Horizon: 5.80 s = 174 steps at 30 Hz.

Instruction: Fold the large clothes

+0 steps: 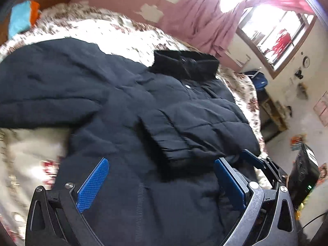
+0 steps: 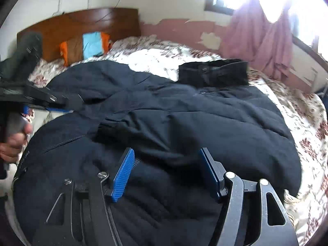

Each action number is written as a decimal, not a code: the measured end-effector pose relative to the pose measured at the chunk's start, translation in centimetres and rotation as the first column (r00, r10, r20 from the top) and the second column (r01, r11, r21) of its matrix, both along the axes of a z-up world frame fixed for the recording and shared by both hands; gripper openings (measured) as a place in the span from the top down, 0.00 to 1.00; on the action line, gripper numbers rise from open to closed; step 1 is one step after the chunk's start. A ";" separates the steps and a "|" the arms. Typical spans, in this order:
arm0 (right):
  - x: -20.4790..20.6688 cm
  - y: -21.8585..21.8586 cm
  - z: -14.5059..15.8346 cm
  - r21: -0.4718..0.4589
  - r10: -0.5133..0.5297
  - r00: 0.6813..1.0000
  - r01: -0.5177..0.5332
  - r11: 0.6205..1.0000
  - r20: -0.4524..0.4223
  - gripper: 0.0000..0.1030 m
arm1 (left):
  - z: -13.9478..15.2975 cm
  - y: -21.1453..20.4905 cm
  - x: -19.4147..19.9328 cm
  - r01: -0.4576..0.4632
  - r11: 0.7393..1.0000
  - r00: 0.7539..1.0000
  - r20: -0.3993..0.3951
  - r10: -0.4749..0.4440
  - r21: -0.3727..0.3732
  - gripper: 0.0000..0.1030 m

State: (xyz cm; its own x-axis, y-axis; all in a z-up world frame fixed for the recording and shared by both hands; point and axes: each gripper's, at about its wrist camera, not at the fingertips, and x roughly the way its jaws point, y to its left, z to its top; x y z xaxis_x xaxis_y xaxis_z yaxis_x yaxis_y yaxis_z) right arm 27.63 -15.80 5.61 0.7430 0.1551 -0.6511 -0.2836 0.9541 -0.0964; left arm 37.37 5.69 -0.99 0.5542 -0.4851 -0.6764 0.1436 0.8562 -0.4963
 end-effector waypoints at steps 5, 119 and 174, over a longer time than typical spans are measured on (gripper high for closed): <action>-1.3 -6.3 -0.2 0.055 -0.130 0.992 0.130 0.990 -0.007 0.42 | -3.2 -2.9 2.8 0.006 1.000 0.988 -0.154 -0.009 -0.023 0.00; 7.5 2.2 -1.4 0.045 -0.192 0.974 0.198 0.979 -0.118 0.12 | 0.4 30.6 -3.2 -0.741 0.583 0.611 0.029 0.791 -0.333 0.93; 1.1 -15.3 -5.2 0.250 -0.366 0.925 0.380 0.891 -0.100 0.12 | 1.5 -12.4 -4.9 0.451 0.893 0.890 0.086 -0.448 -0.009 0.13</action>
